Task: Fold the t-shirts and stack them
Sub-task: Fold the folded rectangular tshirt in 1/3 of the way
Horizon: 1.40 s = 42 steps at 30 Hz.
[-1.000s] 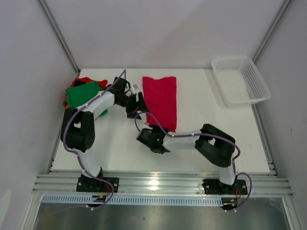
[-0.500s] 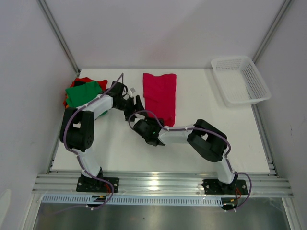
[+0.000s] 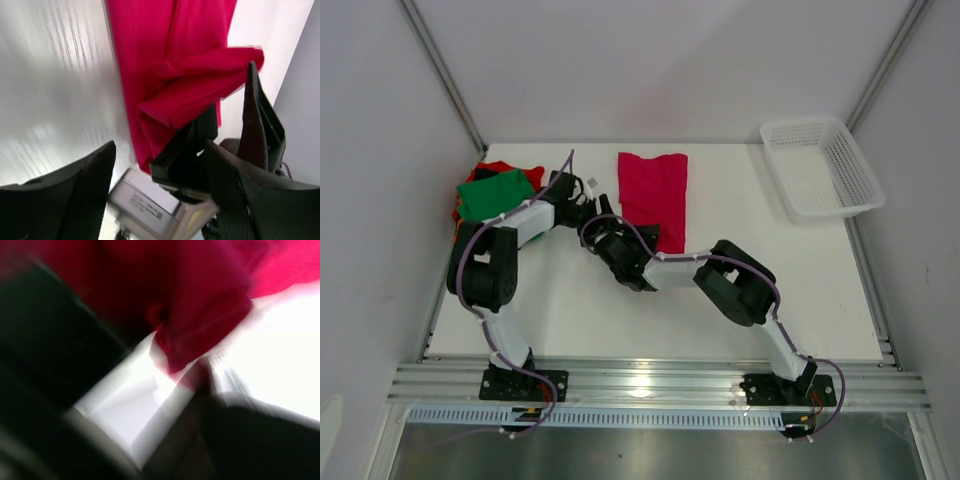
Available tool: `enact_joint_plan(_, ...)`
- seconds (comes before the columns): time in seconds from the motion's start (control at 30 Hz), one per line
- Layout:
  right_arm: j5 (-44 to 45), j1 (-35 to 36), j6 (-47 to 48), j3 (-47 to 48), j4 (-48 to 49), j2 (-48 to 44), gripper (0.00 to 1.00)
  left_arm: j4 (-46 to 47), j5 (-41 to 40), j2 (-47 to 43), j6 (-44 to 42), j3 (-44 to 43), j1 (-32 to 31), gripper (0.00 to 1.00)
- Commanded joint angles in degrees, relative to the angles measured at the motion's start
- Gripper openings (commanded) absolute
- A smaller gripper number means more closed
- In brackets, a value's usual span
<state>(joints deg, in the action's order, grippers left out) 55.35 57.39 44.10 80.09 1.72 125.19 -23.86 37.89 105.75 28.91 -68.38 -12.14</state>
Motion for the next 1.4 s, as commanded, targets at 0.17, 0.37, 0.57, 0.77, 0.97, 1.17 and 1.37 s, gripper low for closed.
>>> enact_joint_plan(0.17, 12.40, -3.68, 14.13, 6.74, 30.33, 4.54, 0.49, -1.90, 7.81, 2.88, -0.34, 4.22, -4.73, 0.74)
enact_joint_plan(0.37, 17.42, -4.21, 28.30, 6.04, 54.59, 5.42, 0.50, -2.33, 7.73, 3.49, -1.30, 4.22, -4.91, 0.74)
enact_joint_plan(0.57, 18.74, -4.39, 42.56, 4.55, 72.99, 3.05, 0.52, -4.70, 3.95, -1.41, -3.33, 0.53, -2.28, 0.74)
enact_joint_plan(0.77, 19.88, -4.39, 42.21, 1.30, 73.95, -2.48, 0.52, -9.18, -4.20, -7.75, -4.82, -10.00, 2.20, 0.75)
enact_joint_plan(0.97, 21.55, -3.16, 39.07, -3.45, 72.13, -6.17, 0.53, -13.32, -15.72, -10.04, -5.79, -18.18, 6.51, 0.75)
enact_joint_plan(1.17, 22.25, 0.88, 18.79, -6.62, 46.64, -13.91, 0.56, -15.86, -19.69, -8.99, -5.61, -22.85, 10.56, 0.75)
enact_joint_plan(1.37, 17.26, 3.52, -22.69, 0.67, 0.93, -20.24, 0.56, -16.31, -18.03, -9.33, -5.35, -22.42, 11.17, 0.75)
